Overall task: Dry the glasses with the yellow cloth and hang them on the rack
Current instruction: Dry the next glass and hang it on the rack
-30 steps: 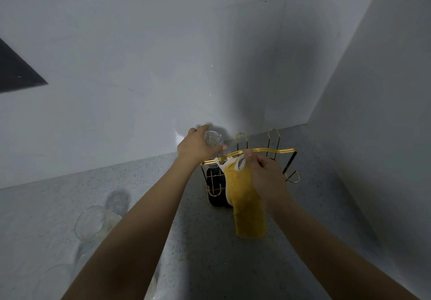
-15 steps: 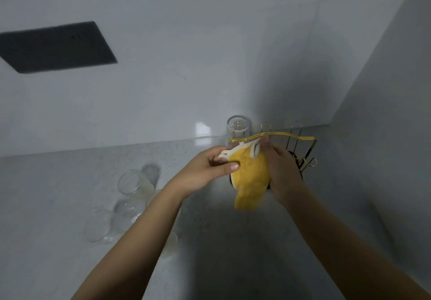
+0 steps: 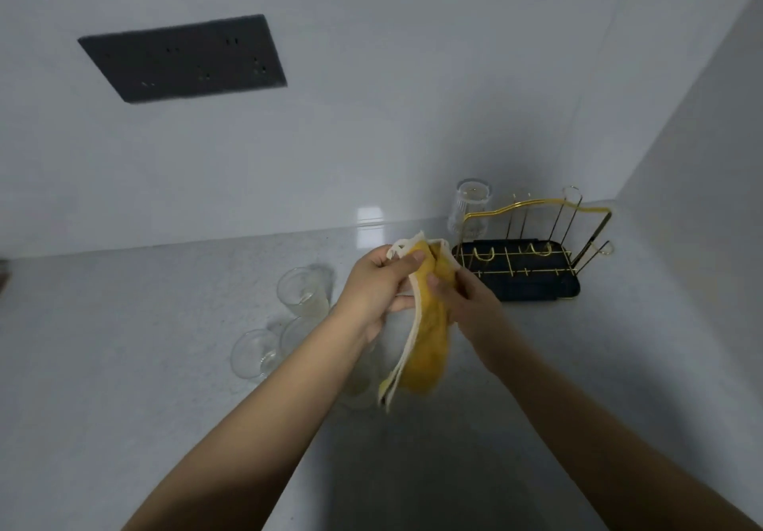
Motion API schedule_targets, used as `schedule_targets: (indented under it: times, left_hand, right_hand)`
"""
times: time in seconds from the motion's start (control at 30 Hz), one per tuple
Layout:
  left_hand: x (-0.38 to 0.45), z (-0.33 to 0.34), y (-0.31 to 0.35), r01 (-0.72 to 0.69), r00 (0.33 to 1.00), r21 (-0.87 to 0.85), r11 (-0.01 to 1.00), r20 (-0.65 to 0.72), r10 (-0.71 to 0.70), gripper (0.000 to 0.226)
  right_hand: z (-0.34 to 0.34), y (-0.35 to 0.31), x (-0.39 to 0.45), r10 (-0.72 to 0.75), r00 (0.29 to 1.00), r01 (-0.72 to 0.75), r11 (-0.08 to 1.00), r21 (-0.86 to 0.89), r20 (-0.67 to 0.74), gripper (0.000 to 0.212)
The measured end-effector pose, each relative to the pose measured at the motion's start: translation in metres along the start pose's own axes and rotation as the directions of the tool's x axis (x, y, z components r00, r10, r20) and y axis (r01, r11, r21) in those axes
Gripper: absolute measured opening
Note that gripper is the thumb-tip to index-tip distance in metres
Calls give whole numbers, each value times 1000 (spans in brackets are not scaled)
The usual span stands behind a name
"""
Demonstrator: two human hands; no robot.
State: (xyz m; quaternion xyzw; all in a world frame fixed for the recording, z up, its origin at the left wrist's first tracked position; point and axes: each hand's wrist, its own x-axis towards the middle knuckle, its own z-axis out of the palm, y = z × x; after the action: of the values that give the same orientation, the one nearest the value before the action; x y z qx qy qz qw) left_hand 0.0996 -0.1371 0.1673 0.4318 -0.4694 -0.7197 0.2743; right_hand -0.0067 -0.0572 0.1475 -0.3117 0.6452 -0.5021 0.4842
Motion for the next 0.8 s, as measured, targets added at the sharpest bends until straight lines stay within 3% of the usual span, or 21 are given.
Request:
schedule_targets:
  times: [0.07, 0.2, 0.33, 0.4, 0.47, 0.6, 0.8]
  left_hand:
    - [1, -17, -2, 16, 999, -14, 1000, -39, -17, 16]
    - [9, -59, -18, -8, 995, 154, 988, -101, 23, 25]
    - [18, -87, -35, -26, 997, 408, 913, -54, 52, 11]
    - [21, -98, -41, -55, 995, 623, 780, -35, 98, 27]
    - [19, -107, -45, -85, 995, 778, 623, 33, 94, 38]
    - [10, -125, -71, -183, 978, 939, 290, 205, -46, 63]
    - [-1, -134, -100, -266, 962, 958, 105, 271, -35, 88]
  right_hand:
    - [8, 4, -3, 57, 996, -53, 998, 45, -71, 25]
    - [21, 11, -1, 126, 983, -111, 987, 116, -135, 17]
    - [39, 16, 2, 92, 945, -94, 996, 10, -313, 24]
    - [43, 18, 1, 34, 916, -70, 995, -77, -400, 19]
    - [46, 21, 1, 0, 893, -89, 980, -177, -450, 27]
    - [58, 39, 0, 53, 888, -205, 935, -291, -456, 40]
    - [76, 69, -3, 238, 903, -344, 899, -270, -358, 48]
